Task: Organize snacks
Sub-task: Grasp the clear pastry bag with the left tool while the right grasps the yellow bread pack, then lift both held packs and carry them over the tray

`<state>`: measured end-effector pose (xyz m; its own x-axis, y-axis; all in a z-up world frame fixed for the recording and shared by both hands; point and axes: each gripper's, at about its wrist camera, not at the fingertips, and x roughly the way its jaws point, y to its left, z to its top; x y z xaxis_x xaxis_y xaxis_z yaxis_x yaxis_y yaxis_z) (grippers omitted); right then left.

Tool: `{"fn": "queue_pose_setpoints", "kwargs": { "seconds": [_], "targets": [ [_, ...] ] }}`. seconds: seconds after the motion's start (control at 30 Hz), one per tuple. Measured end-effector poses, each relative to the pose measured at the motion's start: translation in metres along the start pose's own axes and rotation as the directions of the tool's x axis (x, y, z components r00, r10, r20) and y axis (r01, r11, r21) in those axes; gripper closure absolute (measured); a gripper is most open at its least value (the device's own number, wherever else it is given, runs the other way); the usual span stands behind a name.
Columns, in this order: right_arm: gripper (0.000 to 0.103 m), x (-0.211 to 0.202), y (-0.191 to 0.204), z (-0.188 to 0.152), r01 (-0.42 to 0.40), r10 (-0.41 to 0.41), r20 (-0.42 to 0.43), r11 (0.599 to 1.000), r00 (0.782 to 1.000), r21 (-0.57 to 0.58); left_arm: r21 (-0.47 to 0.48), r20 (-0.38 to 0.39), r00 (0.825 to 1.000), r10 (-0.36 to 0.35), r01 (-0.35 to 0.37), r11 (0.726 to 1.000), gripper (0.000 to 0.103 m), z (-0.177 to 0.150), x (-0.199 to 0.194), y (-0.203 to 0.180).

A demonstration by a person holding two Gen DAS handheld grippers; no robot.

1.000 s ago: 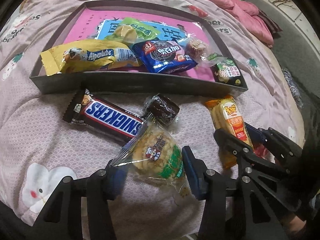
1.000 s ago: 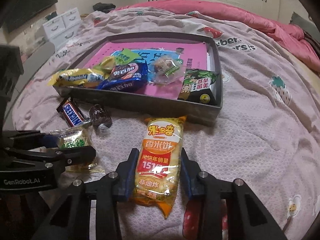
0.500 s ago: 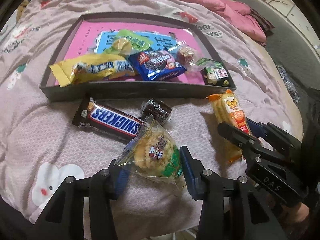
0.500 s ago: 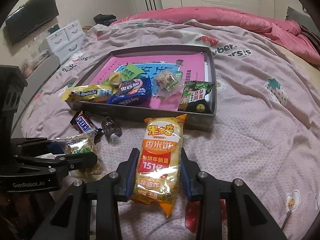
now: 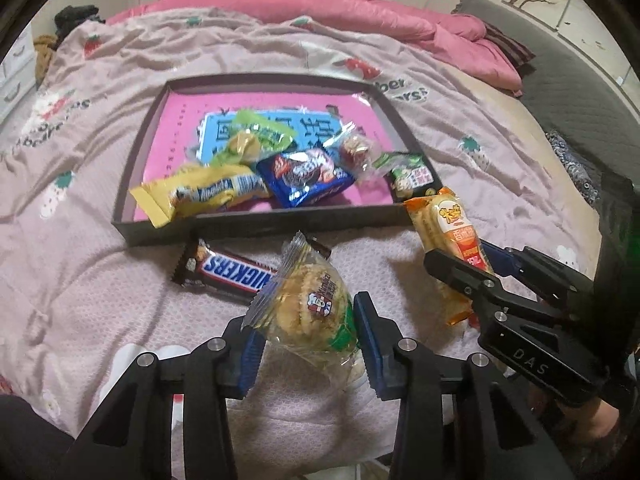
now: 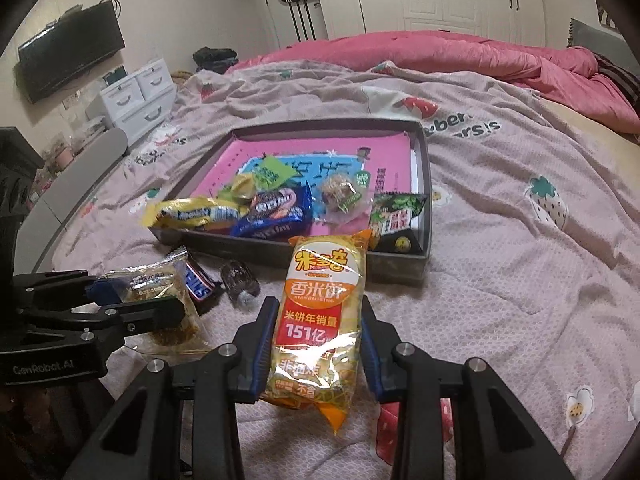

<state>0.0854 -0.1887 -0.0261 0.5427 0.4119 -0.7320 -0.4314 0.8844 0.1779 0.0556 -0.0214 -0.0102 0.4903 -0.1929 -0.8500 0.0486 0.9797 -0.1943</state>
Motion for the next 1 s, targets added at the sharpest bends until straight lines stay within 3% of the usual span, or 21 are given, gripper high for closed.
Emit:
{"fn": "queue_pose_setpoints", "kwargs": {
  "seconds": [0.17,0.57,1.0],
  "targets": [
    [0.065,-0.005,0.002,0.003,-0.007,0.007,0.023,1.000,1.000,-0.001,0.001,0.016,1.000,0.001,-0.001,1.000,0.076,0.001,-0.006,-0.001],
    [0.065,-0.006,0.001,0.004,-0.010,0.009,0.030,1.000,1.000,0.009,-0.040,-0.025,1.000,-0.016,0.015,0.999,0.078,0.000,0.011,0.011],
    [0.065,-0.004,0.001,0.009,-0.021,0.021,0.040,1.000,0.999,0.014,-0.038,-0.016,0.999,-0.035,0.034,0.999,0.080,0.008,0.009,0.015]
  ]
}}
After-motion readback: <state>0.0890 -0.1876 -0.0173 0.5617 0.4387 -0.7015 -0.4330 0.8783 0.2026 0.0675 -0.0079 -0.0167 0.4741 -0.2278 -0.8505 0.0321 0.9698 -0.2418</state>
